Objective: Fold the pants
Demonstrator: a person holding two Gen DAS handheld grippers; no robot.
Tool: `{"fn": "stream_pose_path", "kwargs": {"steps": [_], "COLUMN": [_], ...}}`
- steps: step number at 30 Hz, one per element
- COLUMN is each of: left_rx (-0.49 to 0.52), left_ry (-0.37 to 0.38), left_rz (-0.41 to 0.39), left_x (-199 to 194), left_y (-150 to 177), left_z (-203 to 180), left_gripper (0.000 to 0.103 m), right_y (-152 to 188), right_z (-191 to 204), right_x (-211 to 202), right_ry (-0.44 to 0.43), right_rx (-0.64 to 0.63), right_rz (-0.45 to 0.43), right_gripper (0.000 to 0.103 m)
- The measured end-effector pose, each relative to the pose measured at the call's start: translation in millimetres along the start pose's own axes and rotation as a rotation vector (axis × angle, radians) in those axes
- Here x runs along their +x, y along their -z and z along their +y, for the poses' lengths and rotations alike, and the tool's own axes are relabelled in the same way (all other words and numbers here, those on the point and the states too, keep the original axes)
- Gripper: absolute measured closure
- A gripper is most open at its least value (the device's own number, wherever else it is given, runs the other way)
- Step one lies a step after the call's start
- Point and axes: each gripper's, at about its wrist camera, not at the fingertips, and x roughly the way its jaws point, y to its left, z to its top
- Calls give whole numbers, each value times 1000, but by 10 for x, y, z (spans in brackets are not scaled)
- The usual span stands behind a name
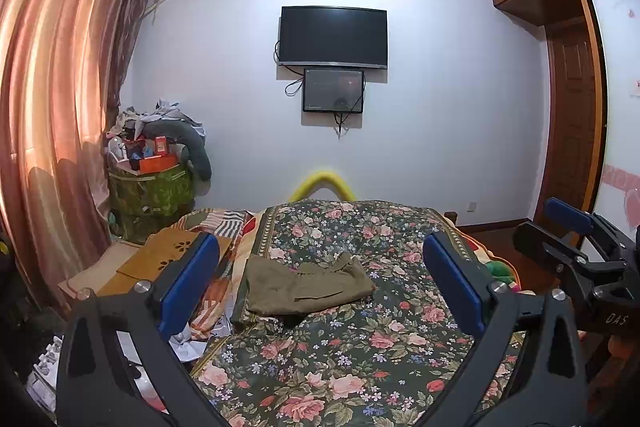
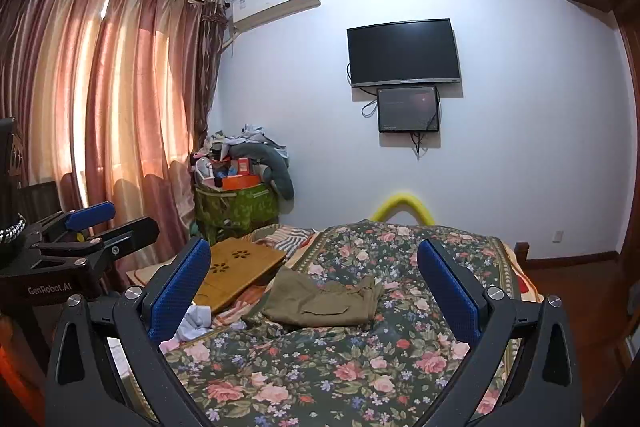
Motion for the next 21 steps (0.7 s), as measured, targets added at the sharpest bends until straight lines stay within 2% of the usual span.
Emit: {"fn": "stream_pose_path", "kwargs": {"steps": [21], "left_rx": [10], "left_ry": [24], "left_rz": [4], "left_x": [28], "left_y": [19], "left_z": [-5], "left_gripper": [0], "right_y": [-31], "right_z": [-28], "right_x": [-31], "right_ry": [18], "right_rx": [6], "right_rz": [12], "right_gripper": [1]}}
